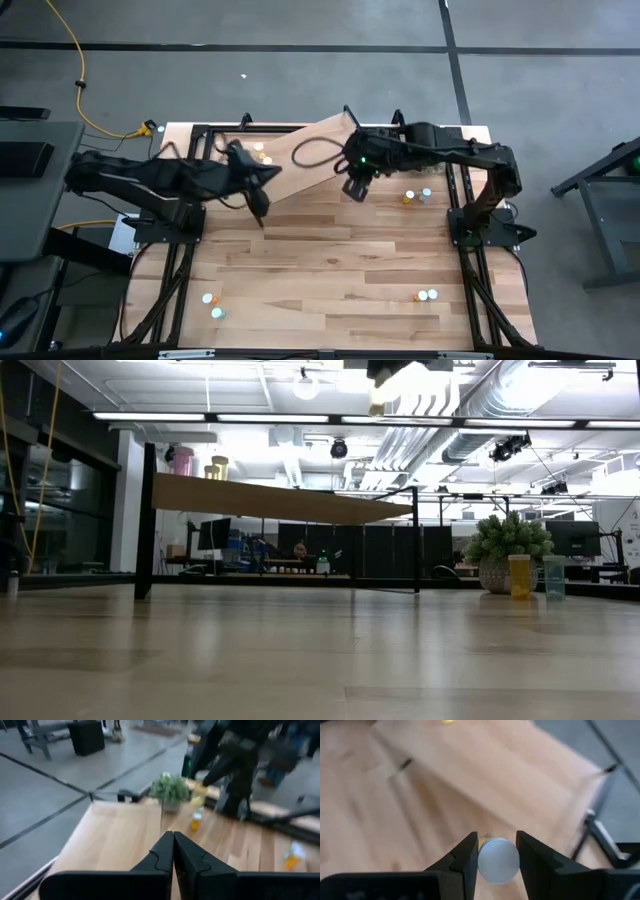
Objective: Pick and place medicine bottles onto shelf by color
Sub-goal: Put the yellow pill bottle on the shelf aligned with the other yellow pill bottles
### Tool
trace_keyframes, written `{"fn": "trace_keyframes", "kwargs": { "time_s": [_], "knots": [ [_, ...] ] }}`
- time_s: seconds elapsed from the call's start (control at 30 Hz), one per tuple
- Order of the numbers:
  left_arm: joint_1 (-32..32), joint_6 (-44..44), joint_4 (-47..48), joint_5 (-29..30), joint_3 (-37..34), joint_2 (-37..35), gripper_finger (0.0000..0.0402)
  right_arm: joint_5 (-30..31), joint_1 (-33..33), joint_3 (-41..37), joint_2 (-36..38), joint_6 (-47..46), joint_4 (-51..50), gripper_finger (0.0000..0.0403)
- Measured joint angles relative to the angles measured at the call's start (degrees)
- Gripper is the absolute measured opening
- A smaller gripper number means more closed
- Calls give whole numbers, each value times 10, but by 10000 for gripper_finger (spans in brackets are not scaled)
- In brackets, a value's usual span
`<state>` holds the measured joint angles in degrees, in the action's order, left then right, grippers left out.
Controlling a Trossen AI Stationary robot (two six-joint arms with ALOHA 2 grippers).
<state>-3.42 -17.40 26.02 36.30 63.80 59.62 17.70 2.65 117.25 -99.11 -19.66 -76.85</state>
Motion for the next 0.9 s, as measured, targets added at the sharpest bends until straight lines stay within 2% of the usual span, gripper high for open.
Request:
{"fn": "trace_keyframes", "kwargs": {
  "time_s": [0.2, 0.3, 0.37, 0.5, 0.9],
  "knots": [
    [-19, -4, -89, 5, -48, -58, 0, 22, 79, -5, -36, 30, 33, 108],
    [-39, -4, -124, 4, -71, -77, 0, 0, 121, -54, -40, 50, 110, 108],
    [-54, -4, -128, 4, -78, -85, 0, -36, 150, -93, -40, 49, 153, 108],
    [-86, -4, -133, 5, -78, -87, 0, -50, 190, -147, -36, 34, 157, 108],
    [-99, 18, -178, 35, -78, -87, 0, -42, 197, -169, -35, 37, 210, 108]
  ]
}}
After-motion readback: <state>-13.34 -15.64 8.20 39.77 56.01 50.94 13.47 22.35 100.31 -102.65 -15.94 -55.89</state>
